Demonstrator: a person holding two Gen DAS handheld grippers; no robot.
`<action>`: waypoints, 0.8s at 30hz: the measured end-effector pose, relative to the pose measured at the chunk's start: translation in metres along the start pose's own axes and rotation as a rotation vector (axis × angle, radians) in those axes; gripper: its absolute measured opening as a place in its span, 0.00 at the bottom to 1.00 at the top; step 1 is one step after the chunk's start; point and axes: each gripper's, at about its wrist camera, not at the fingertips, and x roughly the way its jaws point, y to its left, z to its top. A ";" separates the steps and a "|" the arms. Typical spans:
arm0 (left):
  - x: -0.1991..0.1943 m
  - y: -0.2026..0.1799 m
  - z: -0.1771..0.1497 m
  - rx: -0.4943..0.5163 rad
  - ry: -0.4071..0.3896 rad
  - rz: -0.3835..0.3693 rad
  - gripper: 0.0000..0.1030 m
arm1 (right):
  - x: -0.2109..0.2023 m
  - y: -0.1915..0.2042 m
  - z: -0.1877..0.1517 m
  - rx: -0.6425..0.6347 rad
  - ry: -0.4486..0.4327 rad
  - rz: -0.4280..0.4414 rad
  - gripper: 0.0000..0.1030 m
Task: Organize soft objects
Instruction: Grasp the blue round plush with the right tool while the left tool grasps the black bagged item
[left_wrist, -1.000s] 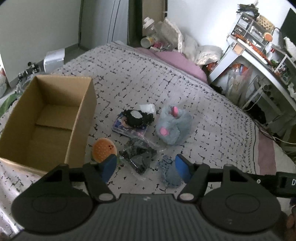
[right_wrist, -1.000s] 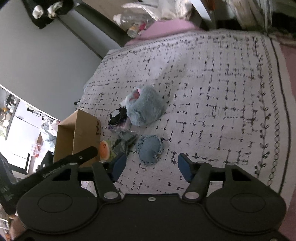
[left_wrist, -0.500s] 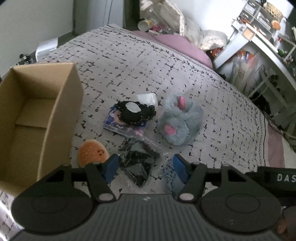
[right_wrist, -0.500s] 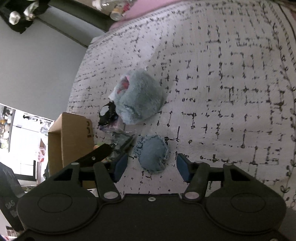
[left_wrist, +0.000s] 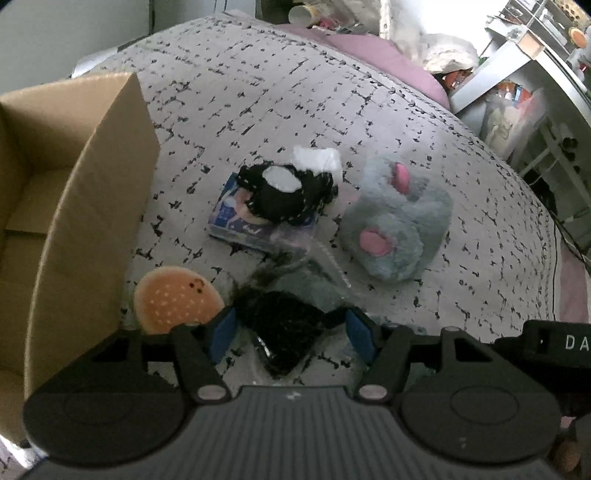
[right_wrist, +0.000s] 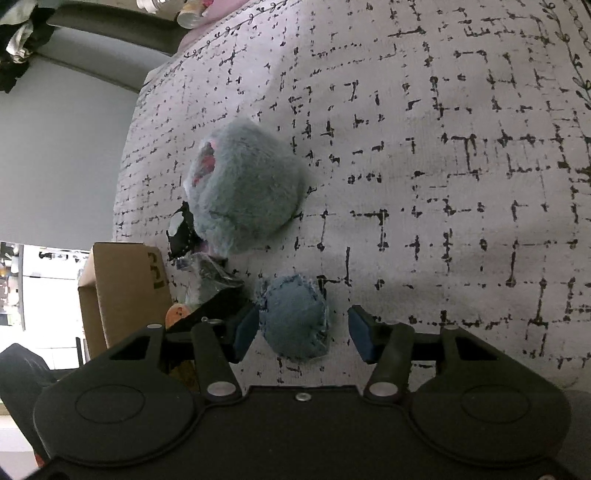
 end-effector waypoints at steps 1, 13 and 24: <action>0.001 0.001 -0.001 -0.010 0.003 -0.005 0.57 | 0.002 0.001 0.001 -0.001 0.005 -0.005 0.52; -0.013 0.007 -0.006 -0.076 -0.033 -0.039 0.32 | 0.019 0.022 -0.008 -0.090 -0.073 -0.082 0.27; -0.052 -0.002 -0.017 -0.039 -0.107 -0.080 0.29 | -0.025 0.035 -0.032 -0.160 -0.225 -0.093 0.25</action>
